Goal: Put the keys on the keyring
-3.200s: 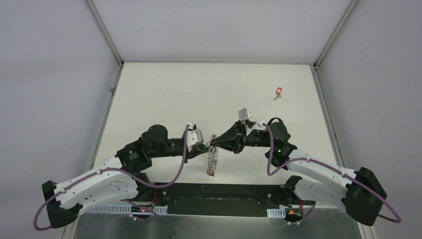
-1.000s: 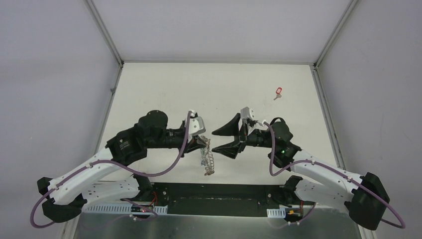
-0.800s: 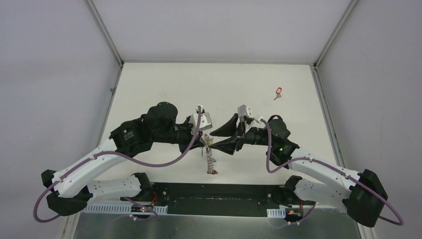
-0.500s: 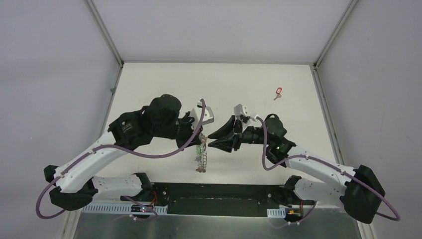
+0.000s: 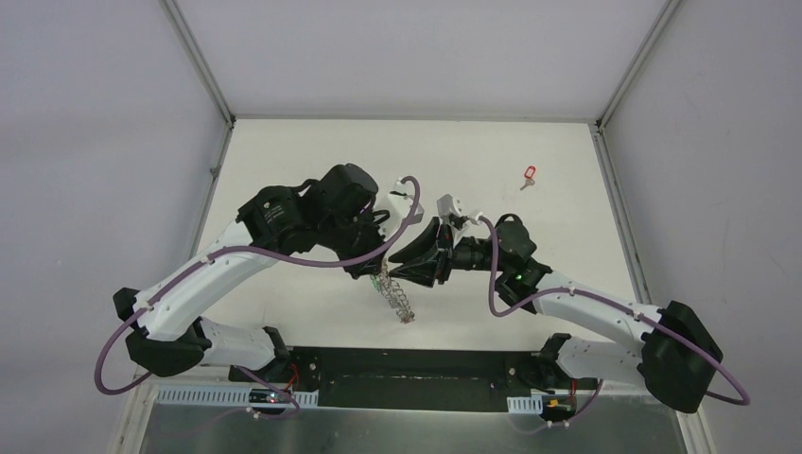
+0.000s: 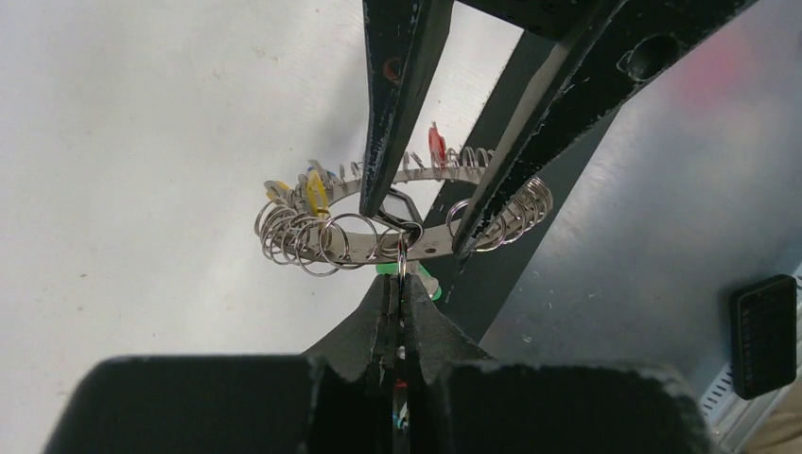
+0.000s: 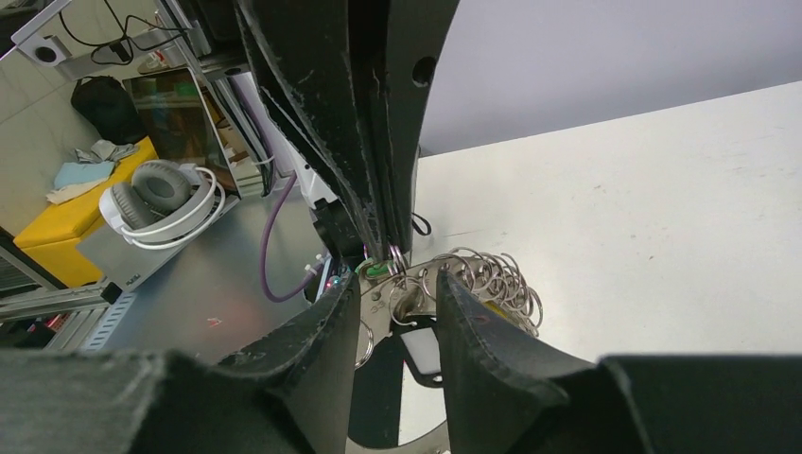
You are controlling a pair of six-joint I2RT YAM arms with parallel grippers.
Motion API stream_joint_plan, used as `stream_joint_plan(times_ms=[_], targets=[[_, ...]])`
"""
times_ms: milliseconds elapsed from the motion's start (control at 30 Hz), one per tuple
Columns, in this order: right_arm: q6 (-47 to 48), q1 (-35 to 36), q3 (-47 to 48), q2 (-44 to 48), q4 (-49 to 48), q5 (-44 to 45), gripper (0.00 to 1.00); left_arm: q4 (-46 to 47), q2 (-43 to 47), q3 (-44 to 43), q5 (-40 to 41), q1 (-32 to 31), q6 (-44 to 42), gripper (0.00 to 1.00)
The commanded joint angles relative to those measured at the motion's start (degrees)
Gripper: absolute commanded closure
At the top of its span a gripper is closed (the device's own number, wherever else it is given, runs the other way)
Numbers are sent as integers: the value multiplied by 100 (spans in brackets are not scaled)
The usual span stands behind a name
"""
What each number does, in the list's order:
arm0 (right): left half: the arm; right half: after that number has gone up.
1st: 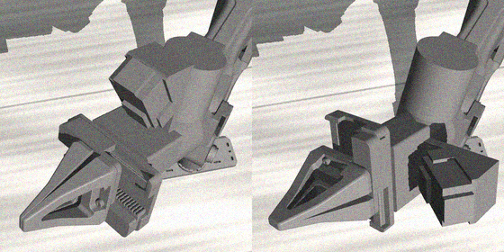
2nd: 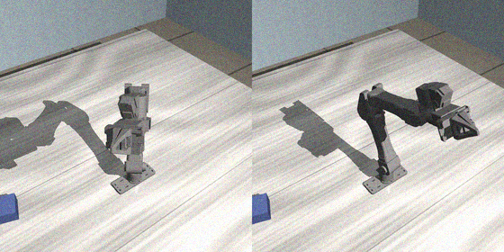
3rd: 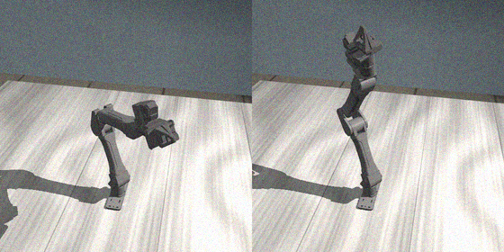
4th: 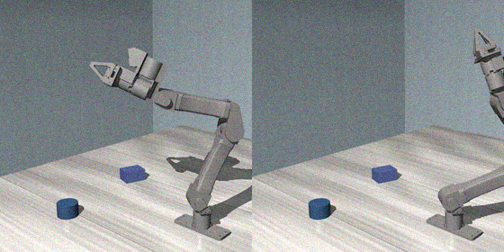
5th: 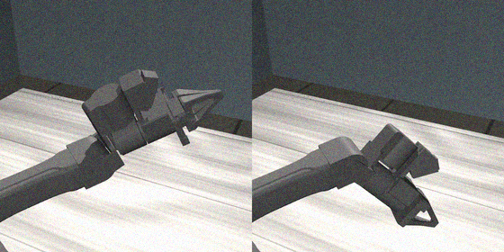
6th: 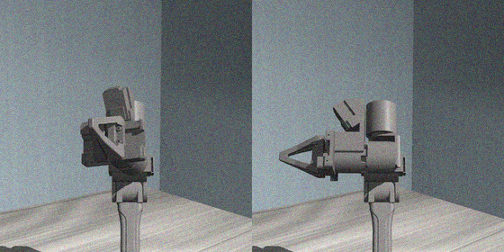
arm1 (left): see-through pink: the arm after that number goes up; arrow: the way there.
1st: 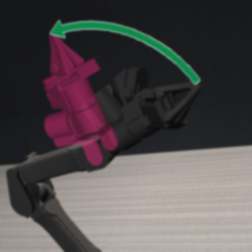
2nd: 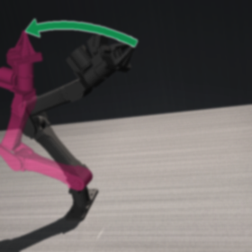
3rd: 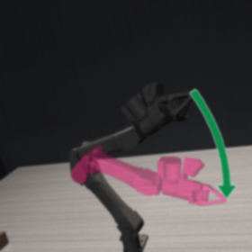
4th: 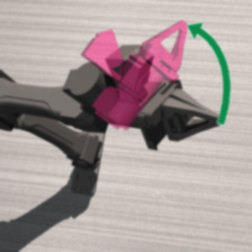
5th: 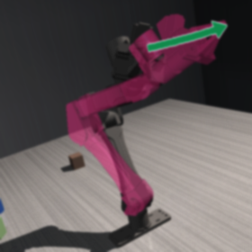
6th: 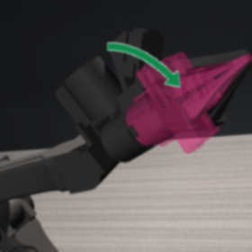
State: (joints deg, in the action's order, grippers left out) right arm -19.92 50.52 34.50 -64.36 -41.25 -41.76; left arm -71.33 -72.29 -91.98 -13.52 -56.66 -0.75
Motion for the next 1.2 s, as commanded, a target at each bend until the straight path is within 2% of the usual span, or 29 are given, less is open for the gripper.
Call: stream_joint_plan(times_ms=[0,133,333,600,700,800,900,1033,1133,1167], targets=[[-193,61,201,-111,-567,-8,63,-145,14,-393,120,-45,242,100],[-271,110,195,-246,-727,-25,63,-136,13,-434,118,-46,258,100],[-398,173,244,-482,-1020,-94,70,-102,-36,-377,1,-43,317,100],[-440,199,348,-586,-1078,-278,99,-83,-53,-278,-53,-43,331,100],[-462,196,322,-550,-1078,-273,96,-75,-42,-238,-63,-45,306,100],[-476,195,280,-489,-1078,-193,81,-50,-15,-185,-68,-43,287,100],[-456,195,276,-470,-1062,-181,78,1,-4,-146,-105,-40,295,100],[-472,199,321,-527,-1051,-314,82,49,-4,-123,-140,-46,304,100],[-477,200,374,-578,-1051,-438,98,58,11,-95,-147,-41,304,100],[-477,207,390,-597,-1049,-466,100,70,19,-84,-148,-46,297,100]])
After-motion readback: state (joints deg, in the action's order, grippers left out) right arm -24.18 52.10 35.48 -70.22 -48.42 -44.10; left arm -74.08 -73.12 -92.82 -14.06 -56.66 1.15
